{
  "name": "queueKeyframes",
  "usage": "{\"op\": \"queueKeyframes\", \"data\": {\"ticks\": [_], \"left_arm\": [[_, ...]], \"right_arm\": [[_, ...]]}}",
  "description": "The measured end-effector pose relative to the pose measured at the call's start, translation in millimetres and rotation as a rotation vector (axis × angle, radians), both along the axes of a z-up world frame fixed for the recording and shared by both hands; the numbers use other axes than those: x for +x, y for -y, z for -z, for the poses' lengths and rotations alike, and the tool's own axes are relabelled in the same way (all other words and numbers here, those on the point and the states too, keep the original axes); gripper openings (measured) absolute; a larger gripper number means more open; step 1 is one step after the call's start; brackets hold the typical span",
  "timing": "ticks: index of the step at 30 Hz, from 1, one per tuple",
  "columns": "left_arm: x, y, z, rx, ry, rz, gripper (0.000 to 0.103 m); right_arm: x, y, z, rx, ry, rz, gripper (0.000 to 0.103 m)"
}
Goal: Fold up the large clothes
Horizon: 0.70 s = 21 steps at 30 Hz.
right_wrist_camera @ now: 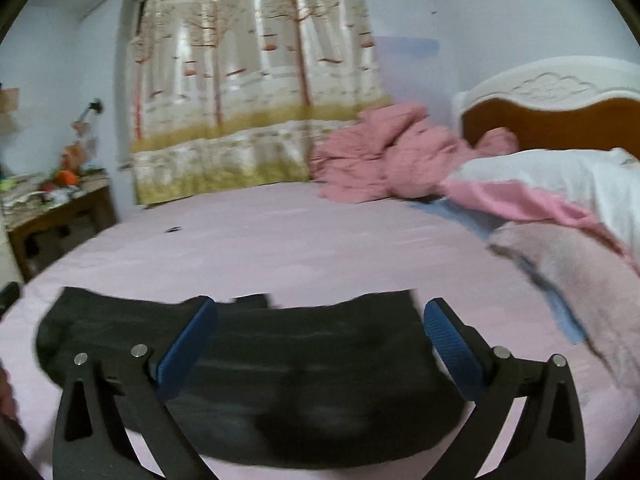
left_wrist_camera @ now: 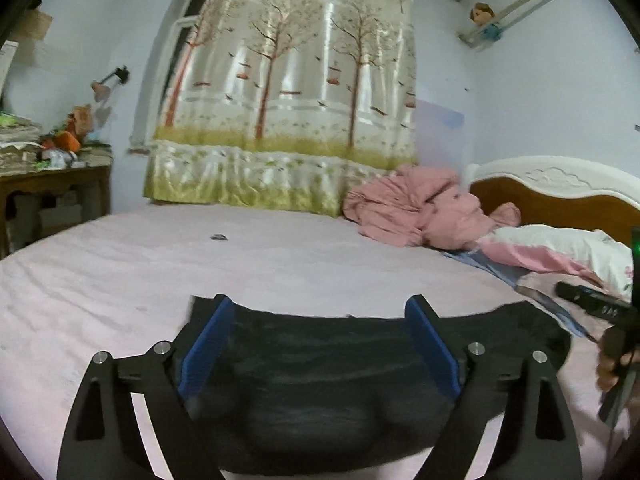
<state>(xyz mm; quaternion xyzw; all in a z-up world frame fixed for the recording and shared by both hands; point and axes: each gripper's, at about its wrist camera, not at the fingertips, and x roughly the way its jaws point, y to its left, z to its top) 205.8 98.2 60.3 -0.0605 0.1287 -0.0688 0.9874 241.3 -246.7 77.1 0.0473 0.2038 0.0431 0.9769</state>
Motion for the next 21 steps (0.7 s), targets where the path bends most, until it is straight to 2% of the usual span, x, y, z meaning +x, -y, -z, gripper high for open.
{"op": "queueKeyframes", "data": {"ticks": [2, 4, 7, 8, 9, 10, 11, 12, 13, 16, 19, 21], "left_arm": [[0, 7, 2, -0.001, -0.001, 0.018, 0.091], [2, 15, 7, 0.003, -0.015, 0.023, 0.101], [4, 26, 15, -0.016, -0.038, 0.055, 0.103], [5, 31, 19, -0.022, -0.046, 0.083, 0.103], [5, 35, 21, -0.024, -0.051, 0.101, 0.103], [6, 40, 24, -0.027, -0.055, 0.128, 0.098], [4, 45, 26, -0.029, -0.057, 0.151, 0.089], [6, 51, 29, -0.037, -0.074, 0.19, 0.055], [11, 55, 30, -0.048, -0.097, 0.218, 0.033], [27, 69, 40, -0.151, -0.176, 0.35, 0.015], [39, 83, 53, -0.213, -0.236, 0.419, 0.012], [49, 94, 67, -0.193, -0.305, 0.415, 0.011]], "right_arm": [[-4, -9, 3, 0.005, -0.013, -0.02, 0.102], [-6, -16, 9, 0.012, -0.026, -0.046, 0.102], [-7, -27, 15, -0.017, -0.036, -0.064, 0.102], [-7, -31, 15, -0.022, -0.041, -0.078, 0.101], [-6, -34, 16, -0.02, -0.048, -0.097, 0.092], [-6, -36, 17, -0.011, -0.061, -0.123, 0.077], [-5, -40, 20, 0.002, -0.084, -0.155, 0.069], [-4, -43, 23, 0.015, -0.107, -0.18, 0.055], [-1, -45, 26, 0.035, -0.133, -0.209, 0.042], [4, -52, 35, 0.098, -0.186, -0.259, 0.021], [8, -59, 42, 0.127, -0.224, -0.294, 0.009], [11, -63, 47, 0.146, -0.248, -0.309, 0.006]]}}
